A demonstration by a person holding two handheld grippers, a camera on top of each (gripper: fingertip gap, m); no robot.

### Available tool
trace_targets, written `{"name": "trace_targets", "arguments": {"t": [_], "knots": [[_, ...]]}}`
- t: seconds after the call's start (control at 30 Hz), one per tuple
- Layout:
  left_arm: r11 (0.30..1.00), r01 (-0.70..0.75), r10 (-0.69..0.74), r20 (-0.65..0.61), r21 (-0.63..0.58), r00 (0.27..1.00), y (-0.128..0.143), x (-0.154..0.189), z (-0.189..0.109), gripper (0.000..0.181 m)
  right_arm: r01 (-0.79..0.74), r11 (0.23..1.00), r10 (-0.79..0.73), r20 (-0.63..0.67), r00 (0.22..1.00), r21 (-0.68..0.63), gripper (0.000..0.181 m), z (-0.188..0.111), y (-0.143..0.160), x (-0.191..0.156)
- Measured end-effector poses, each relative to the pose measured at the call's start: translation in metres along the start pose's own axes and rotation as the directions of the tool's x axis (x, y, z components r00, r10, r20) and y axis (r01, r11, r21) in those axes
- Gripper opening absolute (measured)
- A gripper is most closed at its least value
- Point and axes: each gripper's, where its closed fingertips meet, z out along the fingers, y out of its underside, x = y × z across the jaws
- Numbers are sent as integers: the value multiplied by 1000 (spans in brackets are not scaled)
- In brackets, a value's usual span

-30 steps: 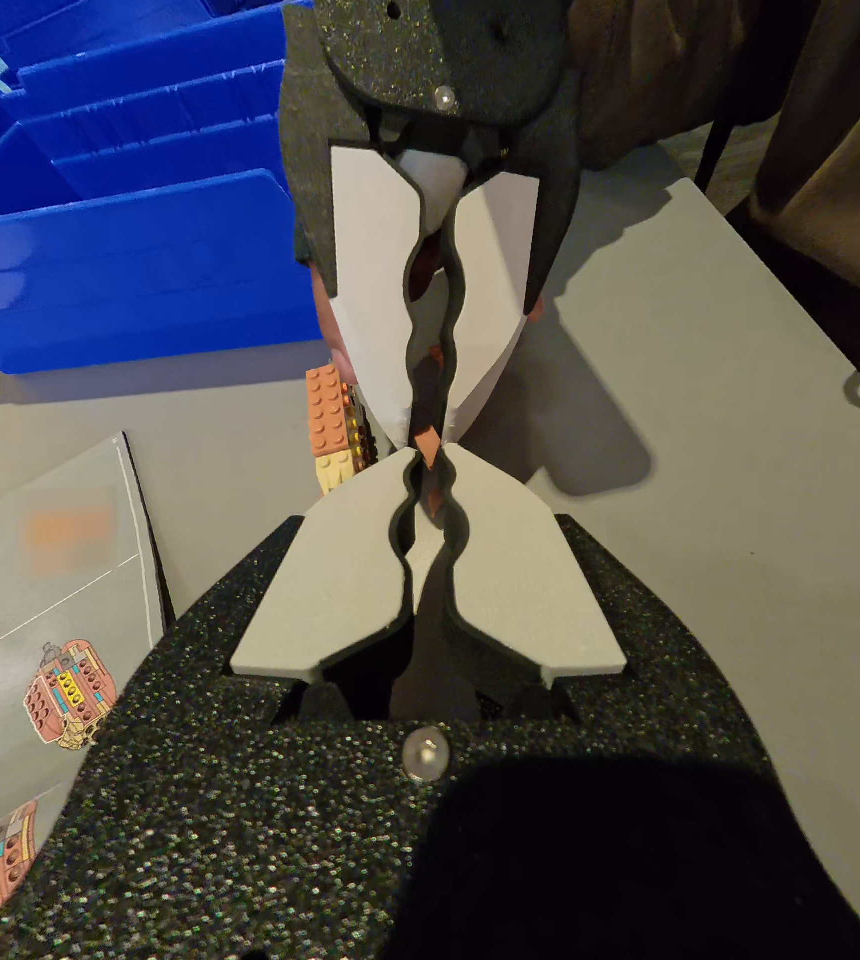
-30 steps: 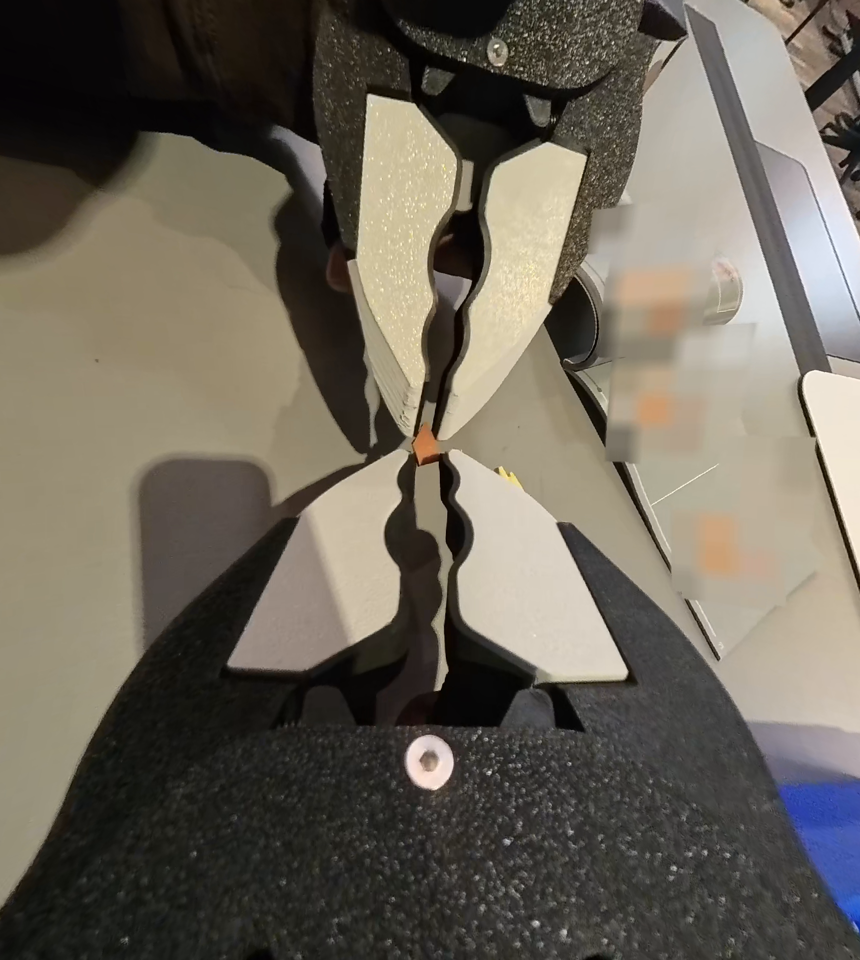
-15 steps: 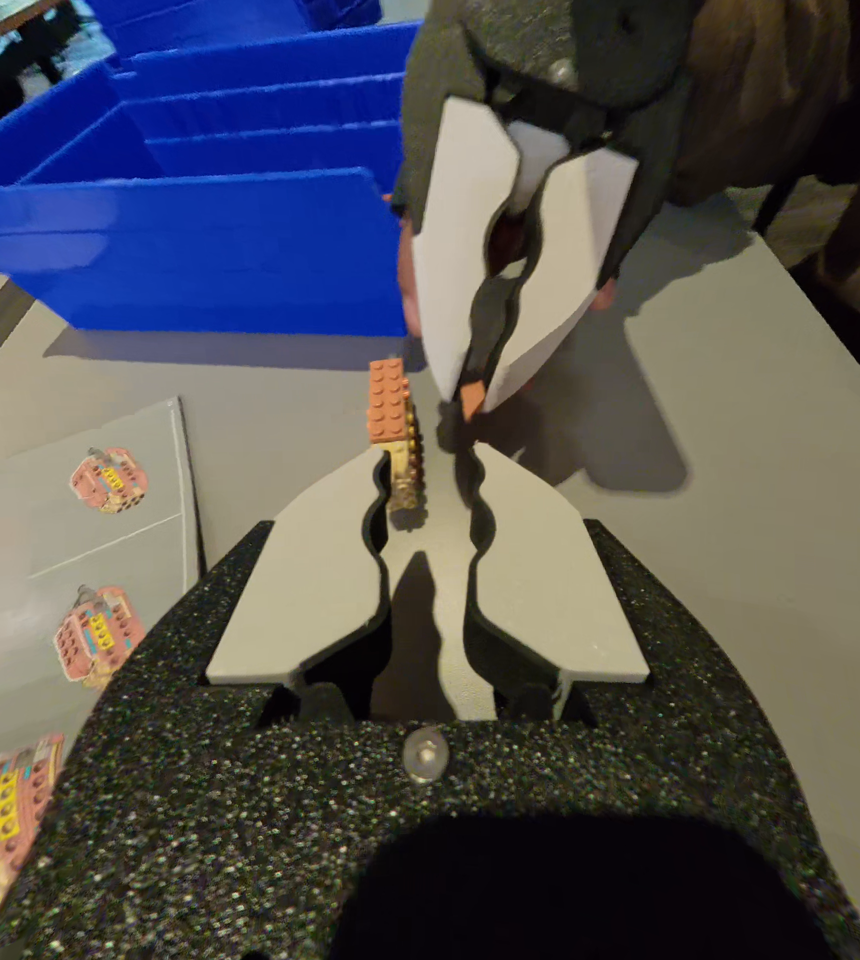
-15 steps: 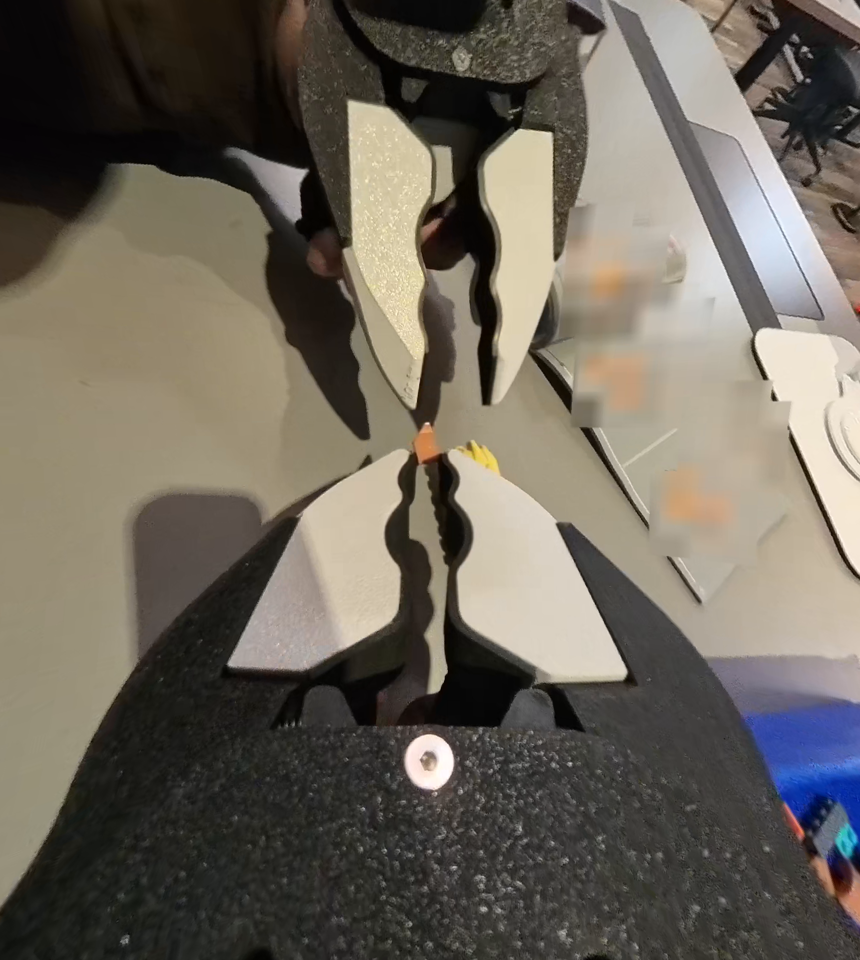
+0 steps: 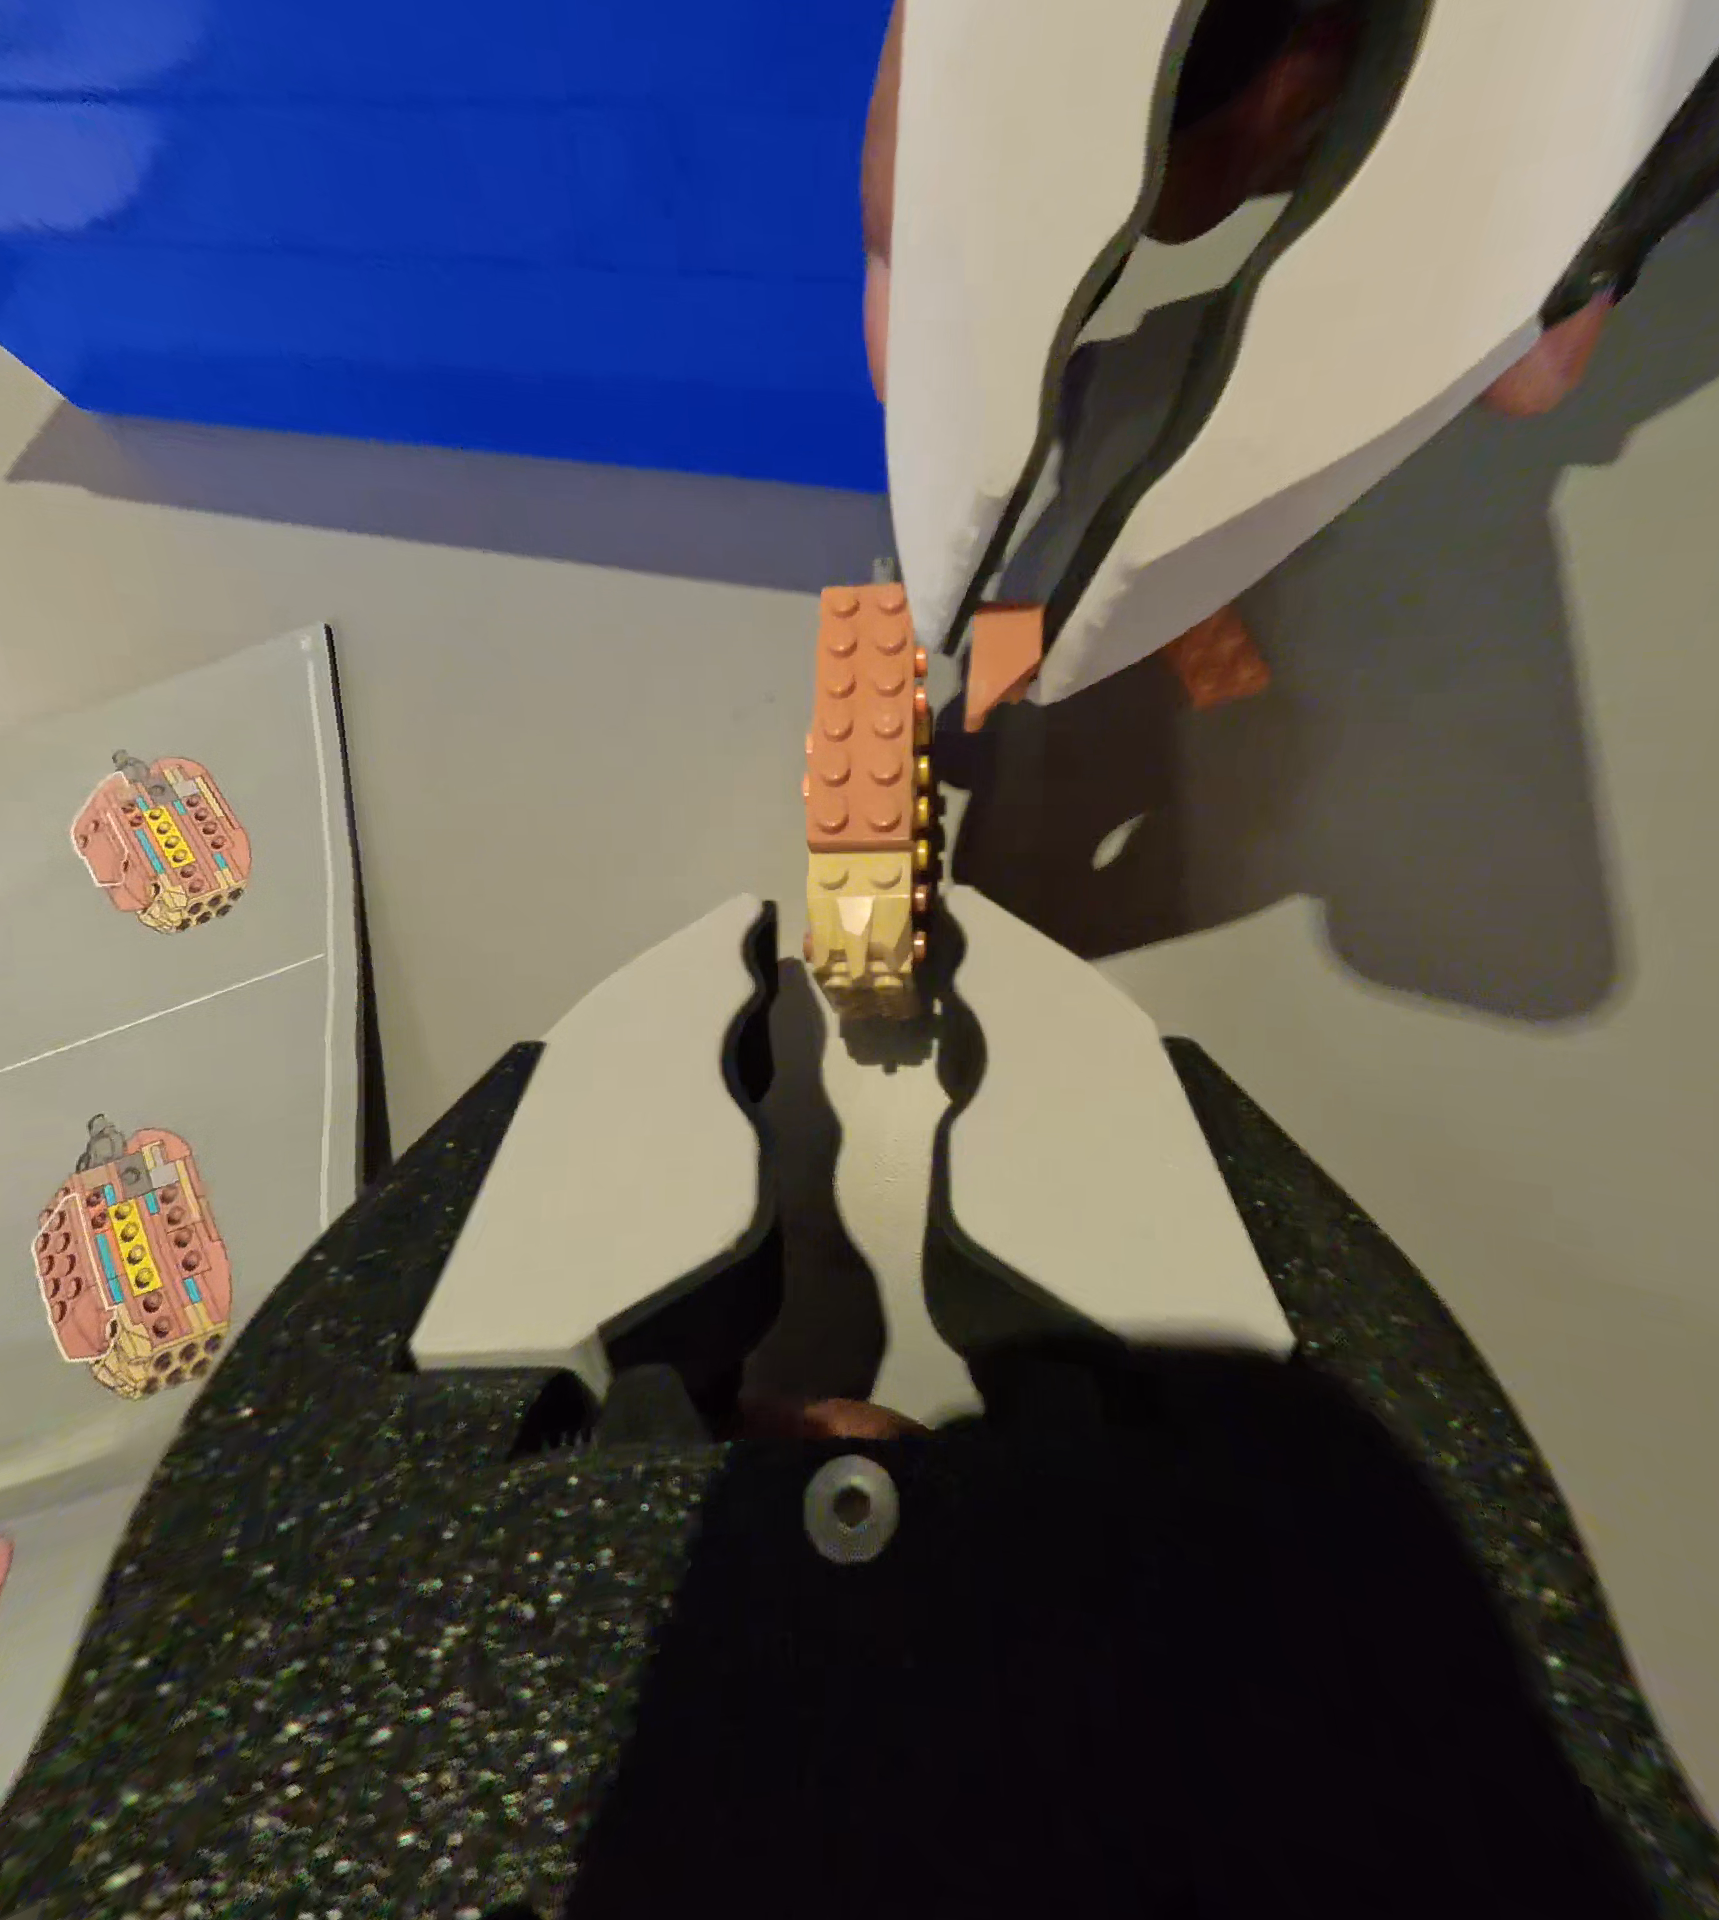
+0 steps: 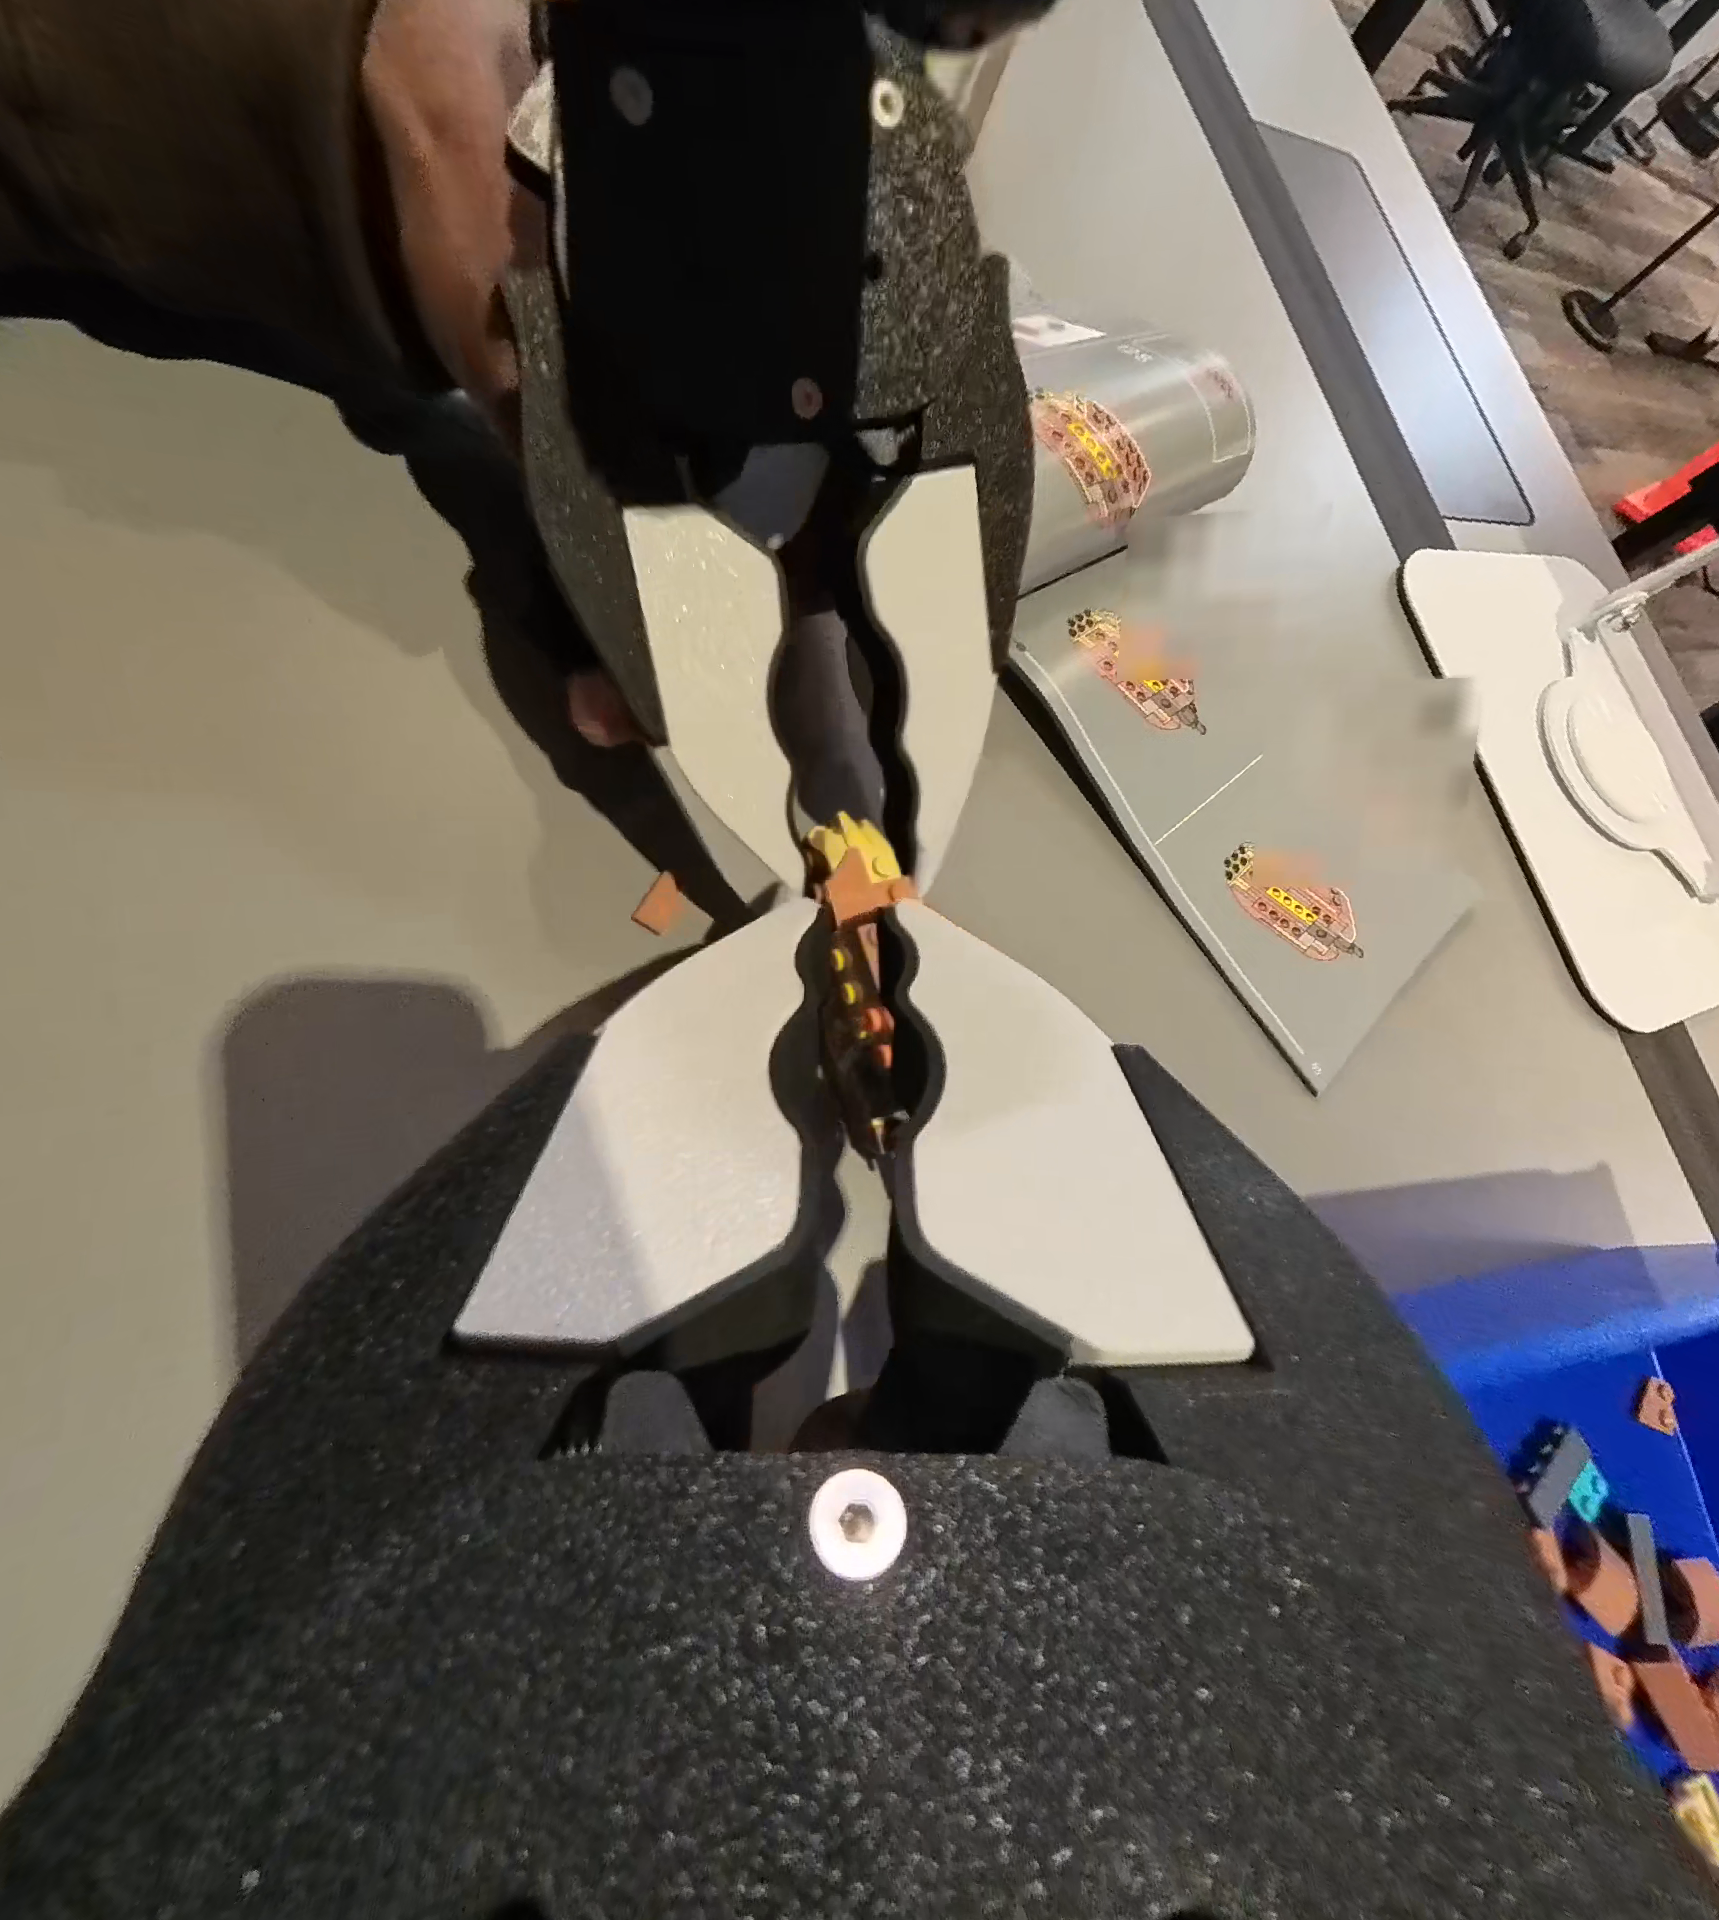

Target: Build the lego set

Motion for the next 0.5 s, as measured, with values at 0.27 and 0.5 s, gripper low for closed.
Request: {"name": "trace_targets", "arguments": {"t": [0.27,0.5], "knots": [[1000,-21,21,-14,-23,1000,2,3,3,22,11,999,-11,-1,1000,-41,8,10,1,1],[999,-35,34,-29,-17,999,2,6,2,22,31,996,-30,14,999,-87,9,18,5,0]]}}
